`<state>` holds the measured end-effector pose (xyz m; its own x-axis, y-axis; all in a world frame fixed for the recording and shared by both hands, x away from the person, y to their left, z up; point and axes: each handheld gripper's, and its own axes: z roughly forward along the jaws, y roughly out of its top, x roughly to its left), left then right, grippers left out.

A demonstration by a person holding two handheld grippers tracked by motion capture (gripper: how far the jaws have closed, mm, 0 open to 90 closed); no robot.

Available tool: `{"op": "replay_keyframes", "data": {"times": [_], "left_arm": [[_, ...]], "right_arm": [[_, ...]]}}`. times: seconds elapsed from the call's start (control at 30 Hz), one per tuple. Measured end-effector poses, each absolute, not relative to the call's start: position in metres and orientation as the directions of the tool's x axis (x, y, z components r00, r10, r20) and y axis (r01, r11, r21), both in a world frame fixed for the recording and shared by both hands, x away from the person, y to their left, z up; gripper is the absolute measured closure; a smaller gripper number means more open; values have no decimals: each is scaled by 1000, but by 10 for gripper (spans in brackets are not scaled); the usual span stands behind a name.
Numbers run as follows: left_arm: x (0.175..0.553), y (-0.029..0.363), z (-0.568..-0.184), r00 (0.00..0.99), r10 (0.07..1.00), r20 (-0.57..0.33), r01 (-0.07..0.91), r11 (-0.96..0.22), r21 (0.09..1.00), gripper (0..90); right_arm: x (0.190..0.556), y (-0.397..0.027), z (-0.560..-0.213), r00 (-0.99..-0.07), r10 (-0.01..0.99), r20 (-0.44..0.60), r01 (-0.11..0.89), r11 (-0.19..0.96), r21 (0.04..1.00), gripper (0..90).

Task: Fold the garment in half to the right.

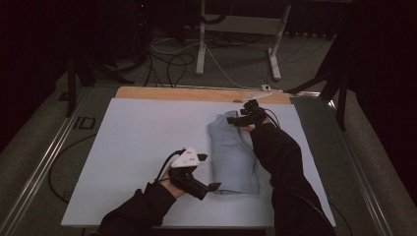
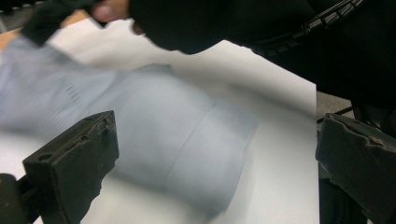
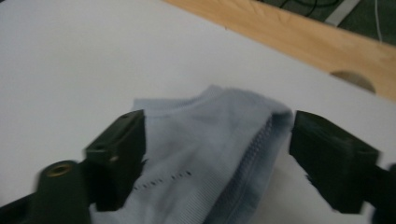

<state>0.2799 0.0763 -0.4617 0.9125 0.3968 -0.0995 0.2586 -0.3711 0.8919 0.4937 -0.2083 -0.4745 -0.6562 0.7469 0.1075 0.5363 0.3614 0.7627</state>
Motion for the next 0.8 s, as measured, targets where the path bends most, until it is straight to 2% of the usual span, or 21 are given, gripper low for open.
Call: {"op": "replay_keyframes", "data": {"times": [0.1, 0.23, 0.27, 0.33, 0.4, 0.47, 0.57, 0.63, 0.8], "left_arm": [[275, 99, -468, 897, 431, -93, 267, -365, 892, 1], [266, 125, -483, 874, 476, -97, 300, -372, 879, 1], [264, 131, -487, 867, 487, -102, 310, -368, 877, 1], [260, 141, -493, 857, 501, -117, 327, -357, 875, 1], [257, 149, -499, 845, 519, -130, 345, -344, 873, 1], [254, 155, -503, 836, 531, -142, 358, -330, 873, 1], [251, 163, -509, 823, 546, -158, 373, -309, 875, 1], [250, 166, -510, 817, 554, -160, 376, -302, 876, 1], [251, 171, -511, 808, 564, -169, 384, -287, 878, 1]], "right_arm": [[497, -209, -482, -643, 752, 143, 574, 349, 741, 260], [499, -209, -490, -637, 756, 152, 601, 363, 712, 384], [500, -209, -492, -636, 756, 156, 609, 367, 703, 437], [501, -208, -496, -636, 754, 162, 624, 379, 683, 450], [502, -208, -499, -634, 751, 184, 641, 377, 668, 527], [503, -206, -502, -632, 752, 185, 656, 392, 645, 564], [504, -203, -504, -625, 766, 150, 657, 412, 631, 720], [504, -201, -504, -622, 768, 149, 659, 412, 629, 867], [500, -191, -496, -641, 764, 67, 606, 452, 655, 882]]}}
